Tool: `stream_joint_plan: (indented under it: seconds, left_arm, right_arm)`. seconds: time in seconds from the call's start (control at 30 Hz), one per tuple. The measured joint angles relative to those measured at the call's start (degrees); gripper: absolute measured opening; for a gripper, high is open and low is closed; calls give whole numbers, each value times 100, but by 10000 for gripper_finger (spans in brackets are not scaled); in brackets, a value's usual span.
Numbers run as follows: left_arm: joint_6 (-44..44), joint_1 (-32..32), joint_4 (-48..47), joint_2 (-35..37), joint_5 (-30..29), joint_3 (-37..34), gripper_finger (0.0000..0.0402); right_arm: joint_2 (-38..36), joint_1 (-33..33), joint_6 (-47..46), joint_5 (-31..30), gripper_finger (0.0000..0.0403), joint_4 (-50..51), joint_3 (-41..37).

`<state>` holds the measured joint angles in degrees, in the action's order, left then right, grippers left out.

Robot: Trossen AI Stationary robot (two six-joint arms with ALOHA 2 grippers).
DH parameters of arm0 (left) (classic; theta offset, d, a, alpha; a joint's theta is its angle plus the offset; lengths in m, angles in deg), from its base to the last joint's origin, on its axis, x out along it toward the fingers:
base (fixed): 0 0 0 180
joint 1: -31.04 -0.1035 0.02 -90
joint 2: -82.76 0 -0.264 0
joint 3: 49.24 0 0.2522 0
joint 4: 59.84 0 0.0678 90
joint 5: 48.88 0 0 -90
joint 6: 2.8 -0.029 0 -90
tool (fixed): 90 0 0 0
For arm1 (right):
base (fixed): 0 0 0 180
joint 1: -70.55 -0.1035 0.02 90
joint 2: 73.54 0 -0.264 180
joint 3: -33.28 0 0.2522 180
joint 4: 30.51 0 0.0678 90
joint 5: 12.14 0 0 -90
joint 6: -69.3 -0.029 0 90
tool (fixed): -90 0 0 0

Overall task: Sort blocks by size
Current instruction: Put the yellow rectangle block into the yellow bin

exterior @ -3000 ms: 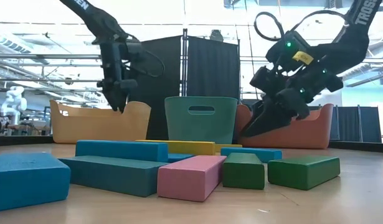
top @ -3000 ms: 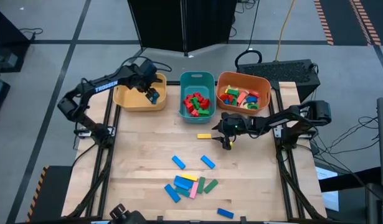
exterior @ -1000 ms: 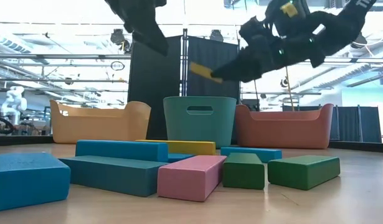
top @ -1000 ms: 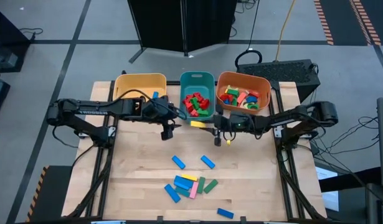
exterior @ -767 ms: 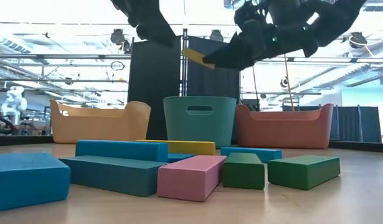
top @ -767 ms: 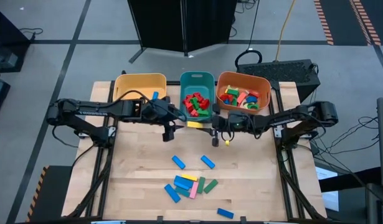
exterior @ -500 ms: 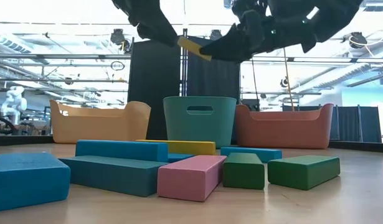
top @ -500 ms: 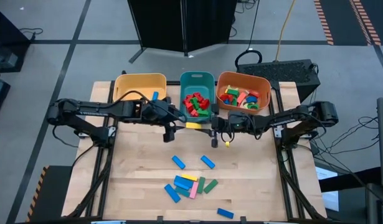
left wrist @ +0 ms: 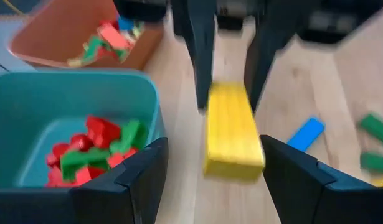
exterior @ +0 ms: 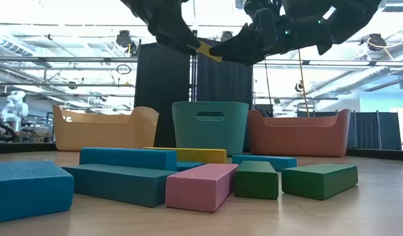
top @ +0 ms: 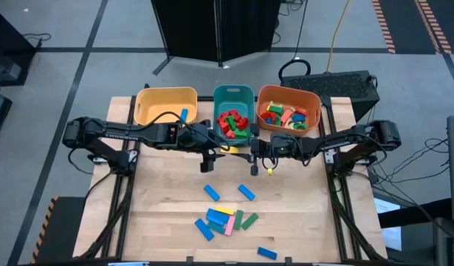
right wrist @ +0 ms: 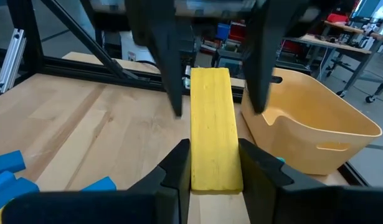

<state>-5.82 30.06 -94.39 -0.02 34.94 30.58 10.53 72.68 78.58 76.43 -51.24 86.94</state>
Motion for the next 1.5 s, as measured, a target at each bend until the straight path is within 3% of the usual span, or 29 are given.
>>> stream_joint_plan:
  seconds: [0.3,0.73,0.87,1.1,1.5]
  left_arm:
    - [-40,0,117,-81,149,-6,228]
    - [-89,0,173,-81,147,-6,79]
    - [-78,-1,167,-81,81,-6,78]
    - [-34,9,148,-81,-10,-6,77]
    - [-21,-11,19,-81,-1005,-6,77]
  right_arm:
    - [0,0,0,0,91,1,0]
    - [0,0,-23,28,91,36,0]
    - [0,7,-22,166,97,31,0]
    - [0,15,-578,466,140,47,0]
    - [-184,-5,-414,-968,189,607,2]
